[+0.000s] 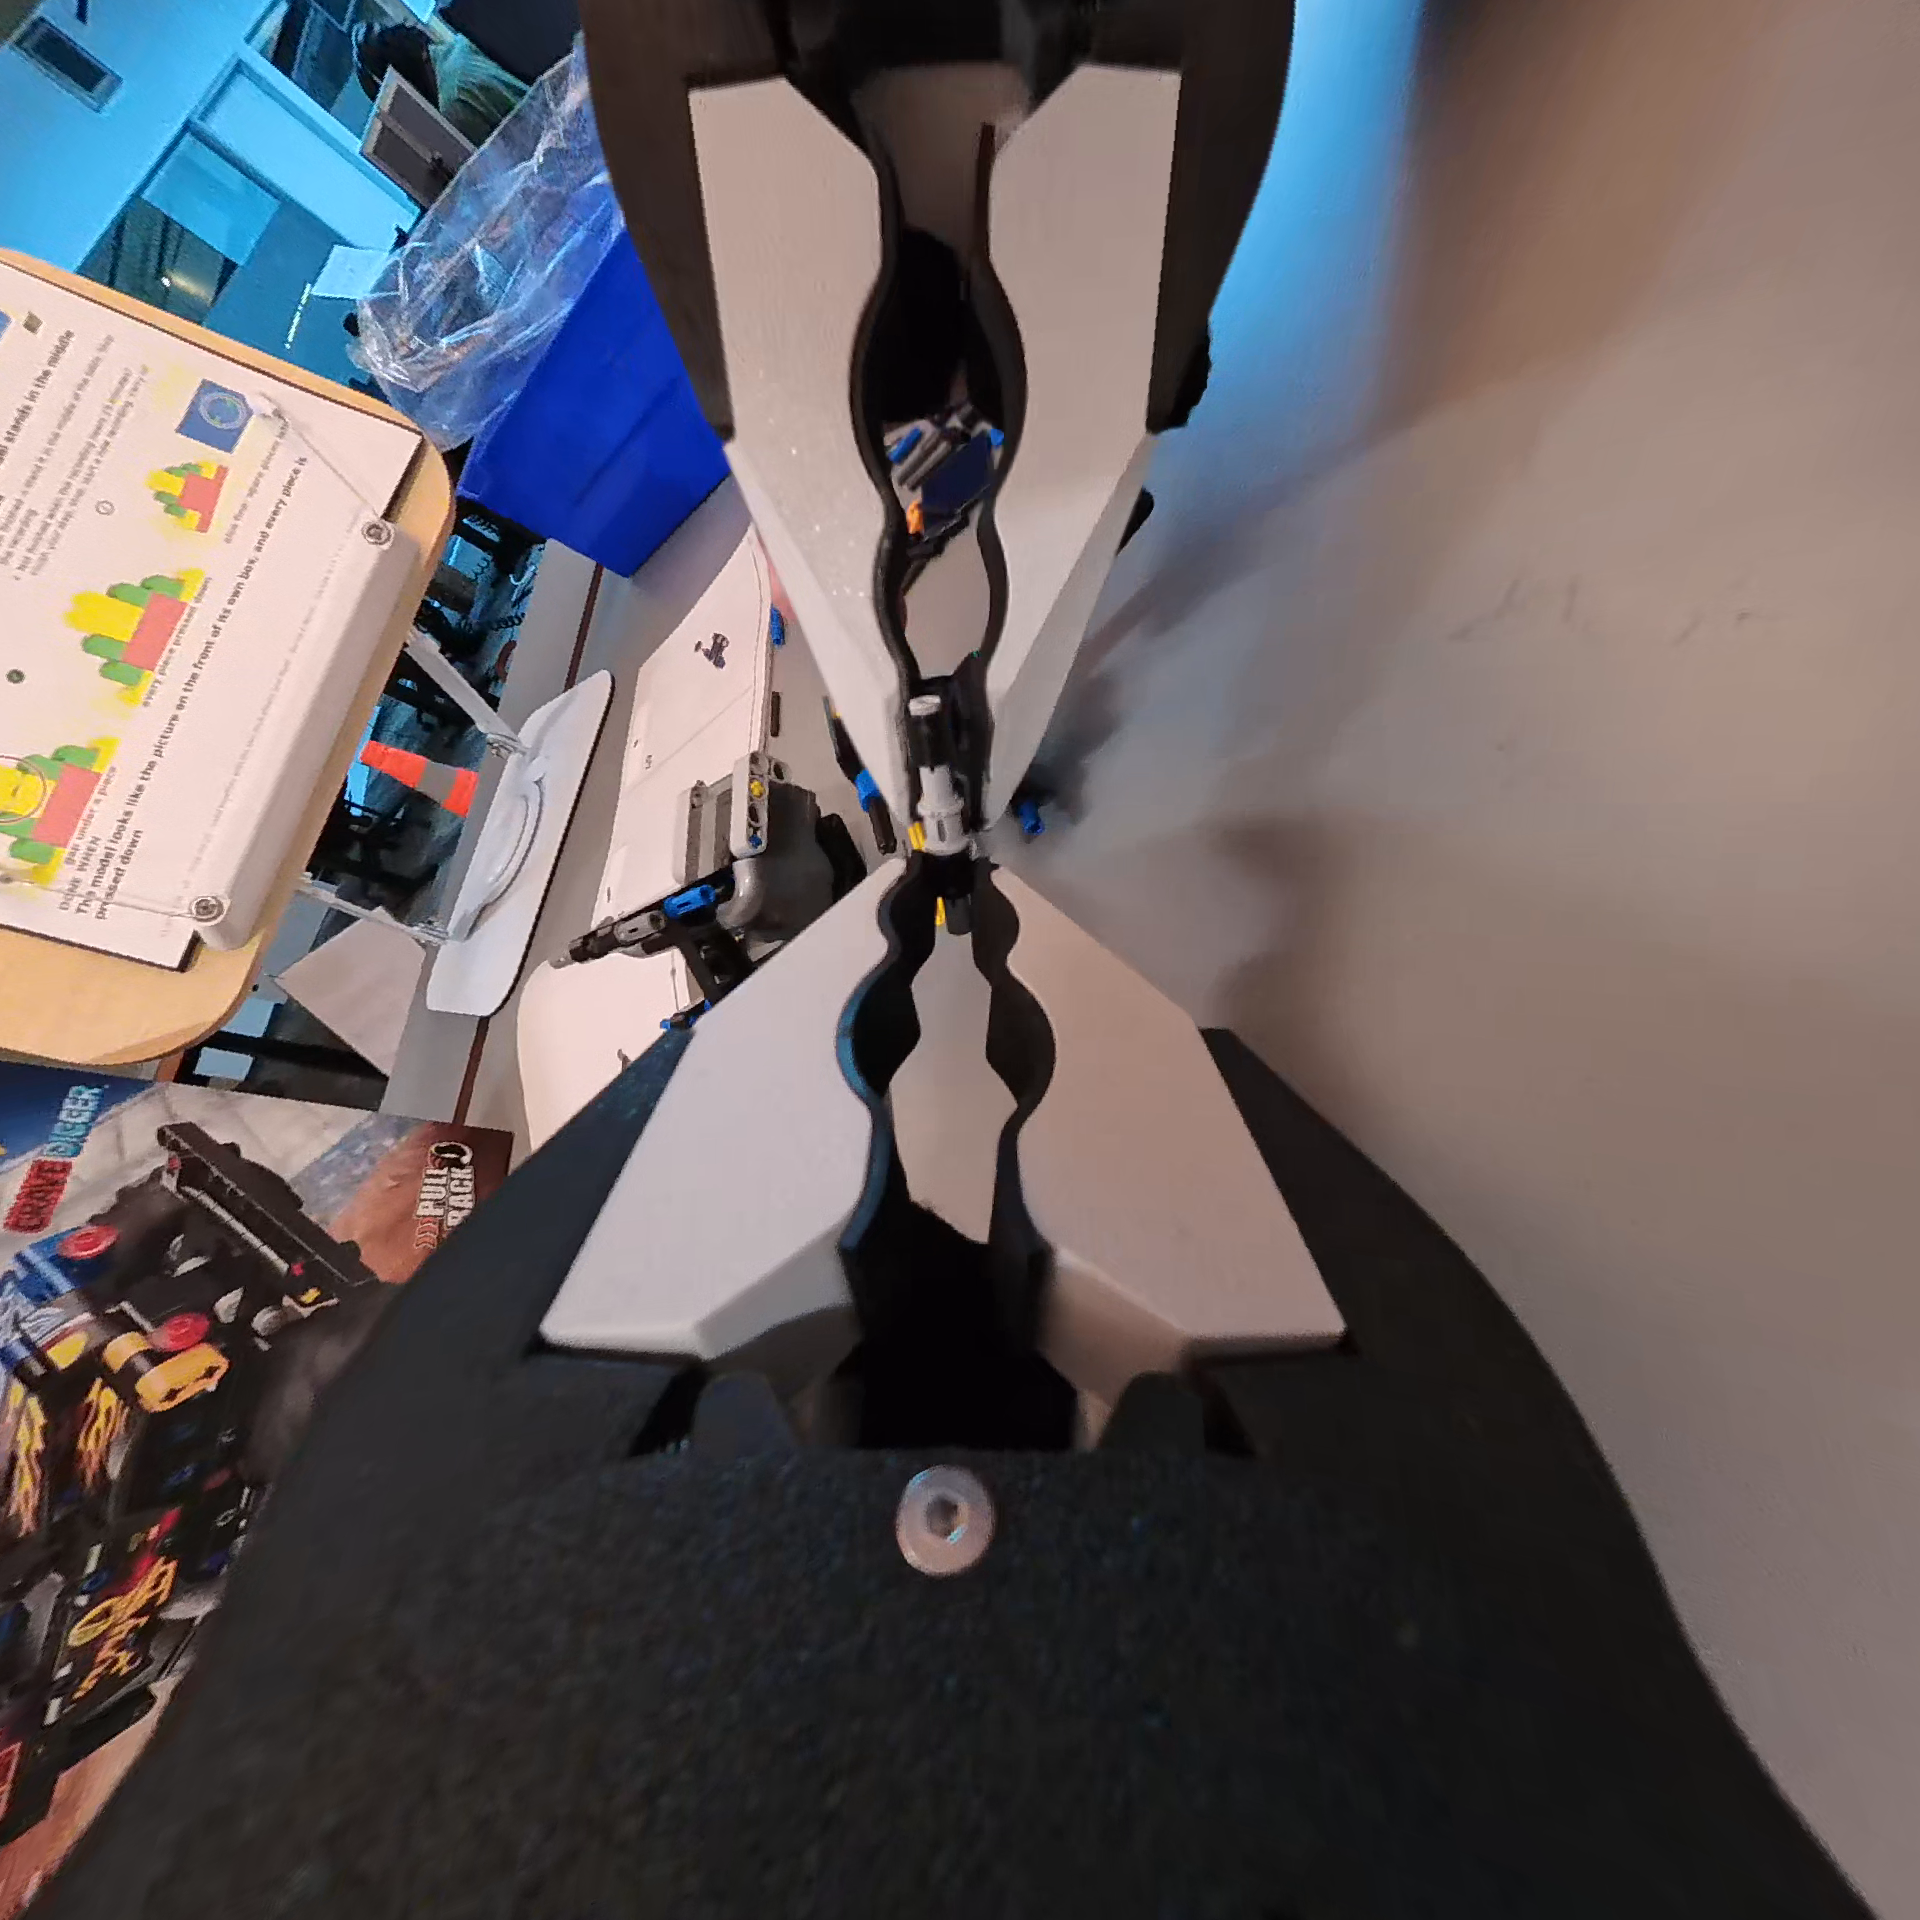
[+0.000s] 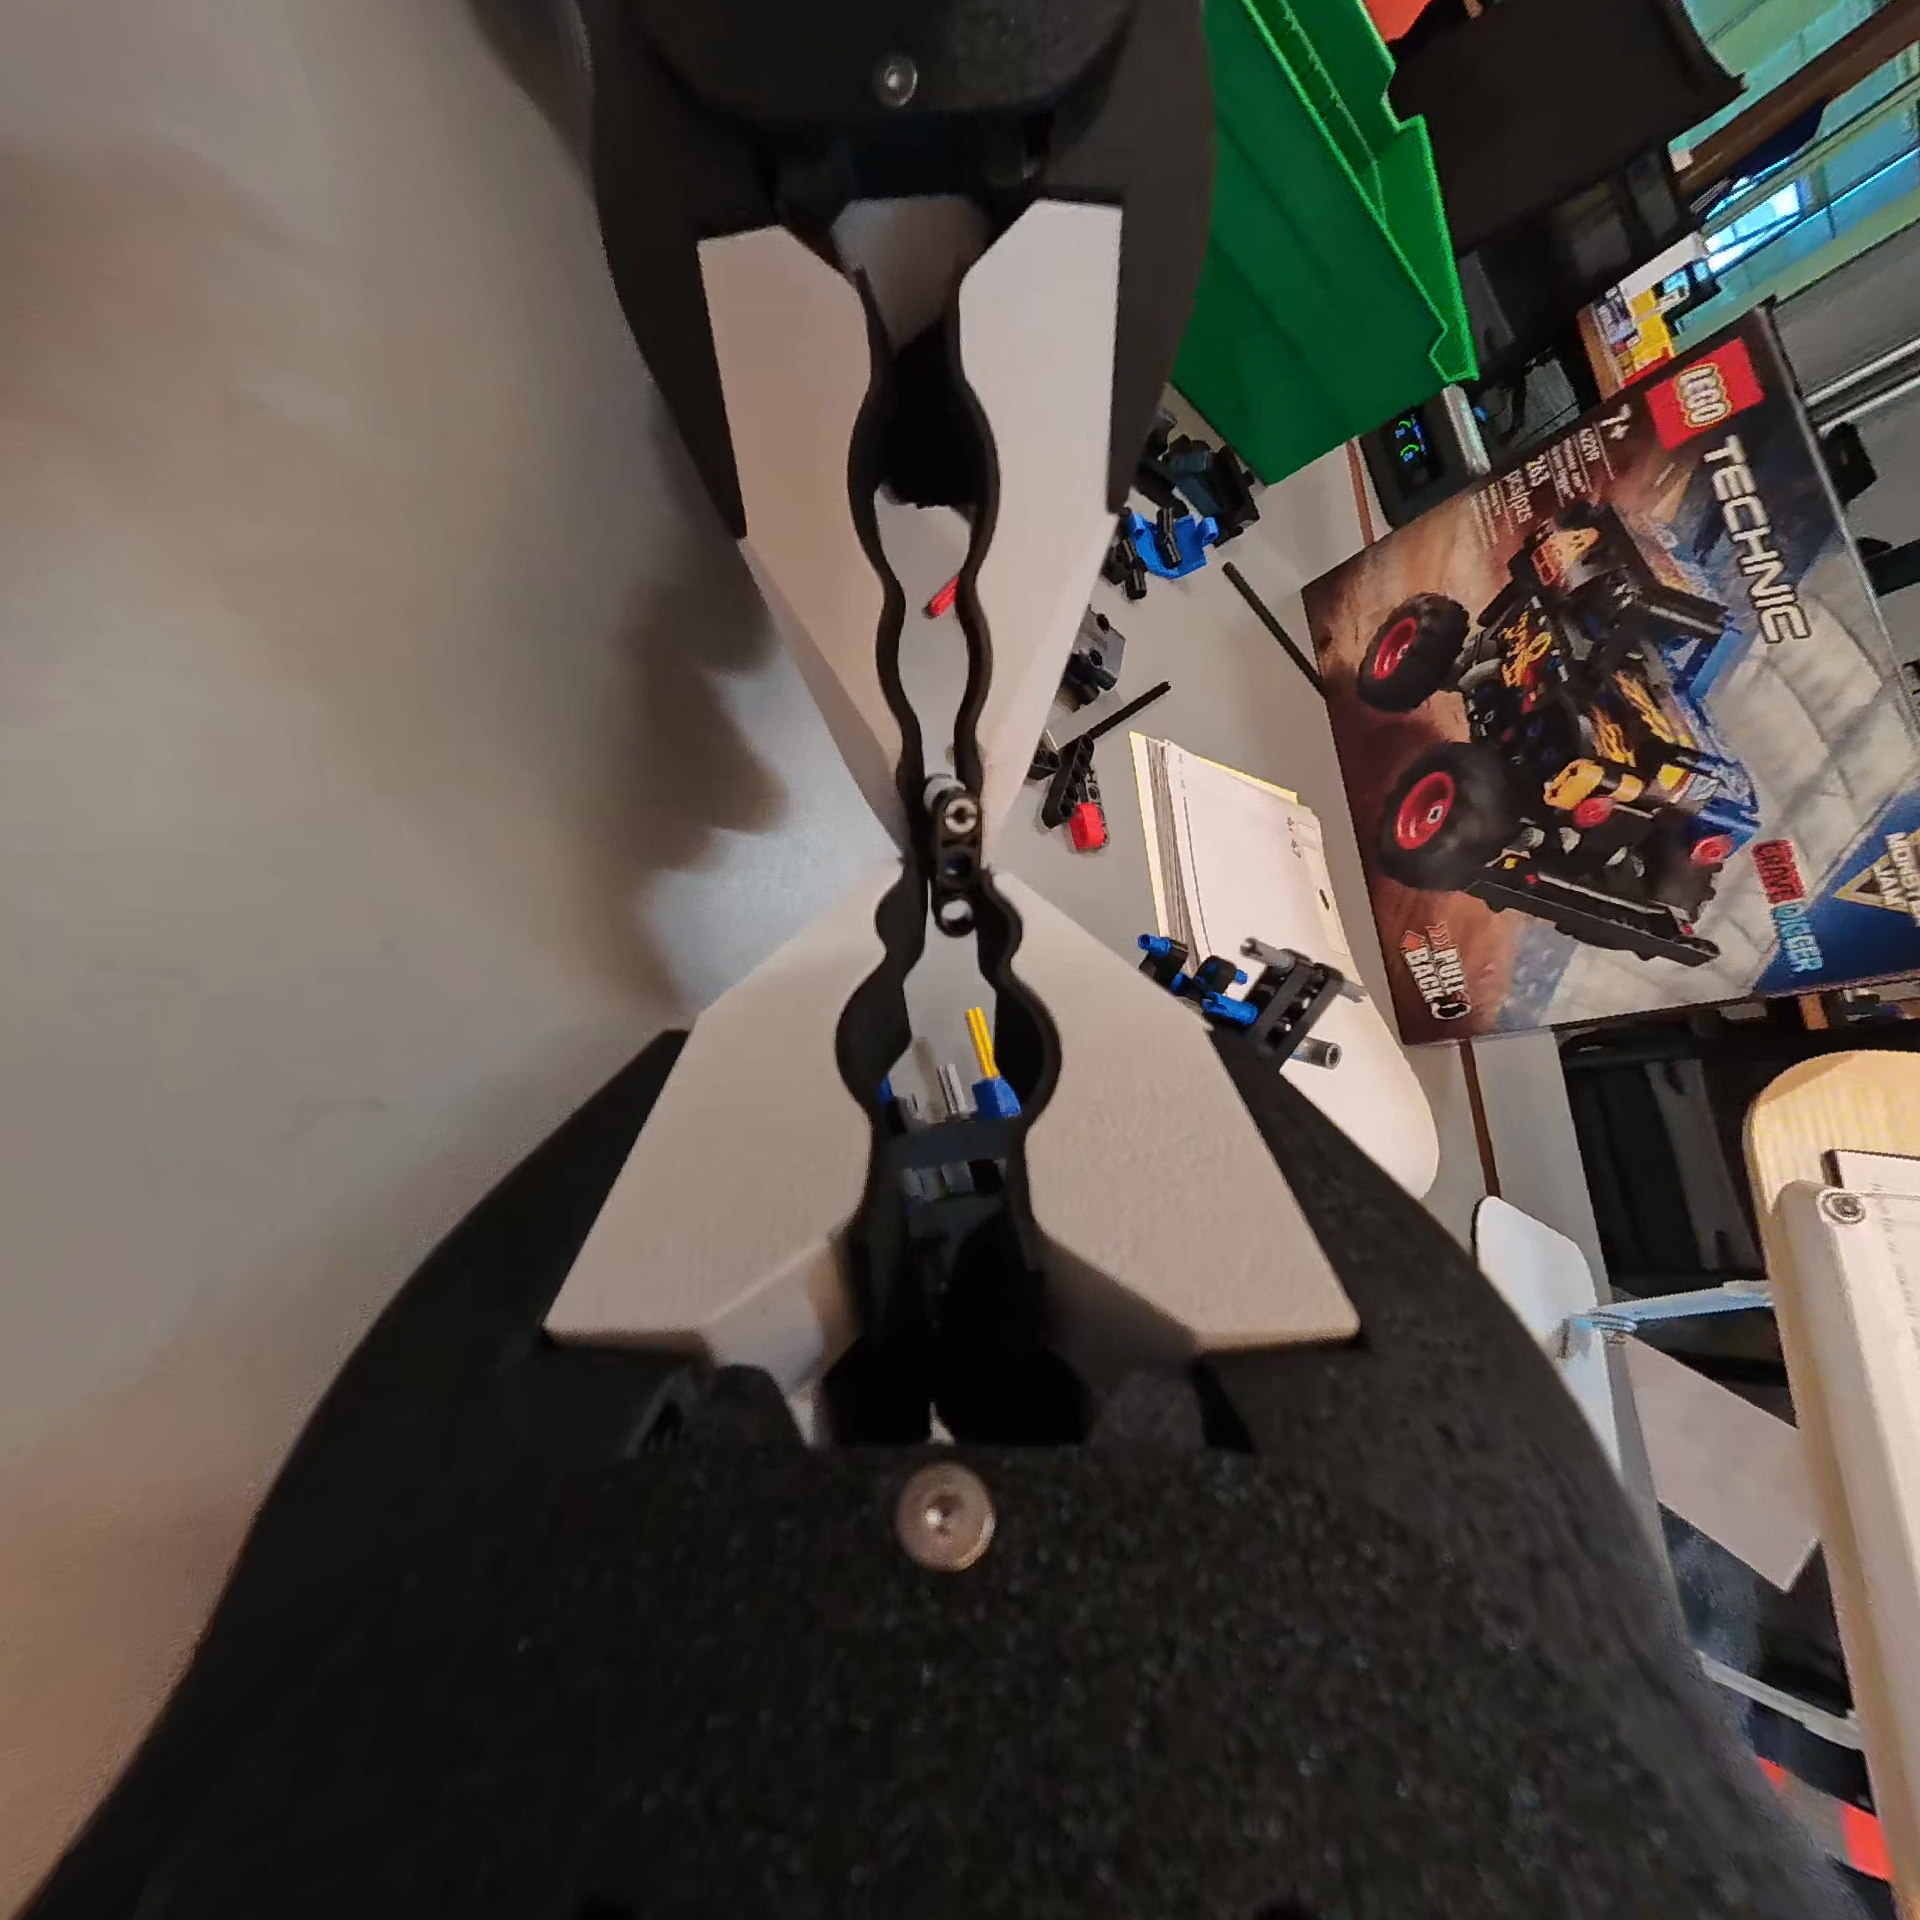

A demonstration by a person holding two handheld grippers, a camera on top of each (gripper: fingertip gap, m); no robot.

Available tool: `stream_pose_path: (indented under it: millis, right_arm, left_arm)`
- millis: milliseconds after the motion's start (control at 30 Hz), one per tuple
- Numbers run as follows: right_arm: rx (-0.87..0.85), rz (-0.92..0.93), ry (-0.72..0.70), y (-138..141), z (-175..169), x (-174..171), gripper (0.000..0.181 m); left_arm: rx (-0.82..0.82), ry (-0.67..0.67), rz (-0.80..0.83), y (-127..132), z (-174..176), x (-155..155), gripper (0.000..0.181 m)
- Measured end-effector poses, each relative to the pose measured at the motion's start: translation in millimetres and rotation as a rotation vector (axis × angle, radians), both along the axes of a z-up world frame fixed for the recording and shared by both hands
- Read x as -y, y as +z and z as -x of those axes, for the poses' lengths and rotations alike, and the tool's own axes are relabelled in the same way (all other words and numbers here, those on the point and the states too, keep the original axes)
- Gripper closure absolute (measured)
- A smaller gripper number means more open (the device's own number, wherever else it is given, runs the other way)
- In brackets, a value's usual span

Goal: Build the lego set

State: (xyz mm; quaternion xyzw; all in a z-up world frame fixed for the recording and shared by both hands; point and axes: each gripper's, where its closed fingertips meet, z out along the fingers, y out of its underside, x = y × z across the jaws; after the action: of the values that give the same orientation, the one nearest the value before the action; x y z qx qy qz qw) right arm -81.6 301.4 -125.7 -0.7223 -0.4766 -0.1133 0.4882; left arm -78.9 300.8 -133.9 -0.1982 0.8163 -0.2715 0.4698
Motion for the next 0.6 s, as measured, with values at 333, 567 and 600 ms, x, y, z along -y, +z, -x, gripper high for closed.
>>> stream_pose_path:
  millis: [333, 567, 600]
  right_arm:
    - [0.034, 0.044, 0.058, -10, 4, 5, 0.175]
    - [-0.003, 0.087, 0.042, -13, 4, 6, 0.175]
    - [-0.022, 0.089, 0.021, -11, 2, 5, 0.175]
  left_arm:
    - [-0.044, -0.049, -0.050, -9, 6, 5, 0.177]
    - [-0.083, -0.033, 0.021, -10, 4, 5, 0.177]
    - [-0.099, -0.019, 0.070, -9, 3, 4, 0.177]
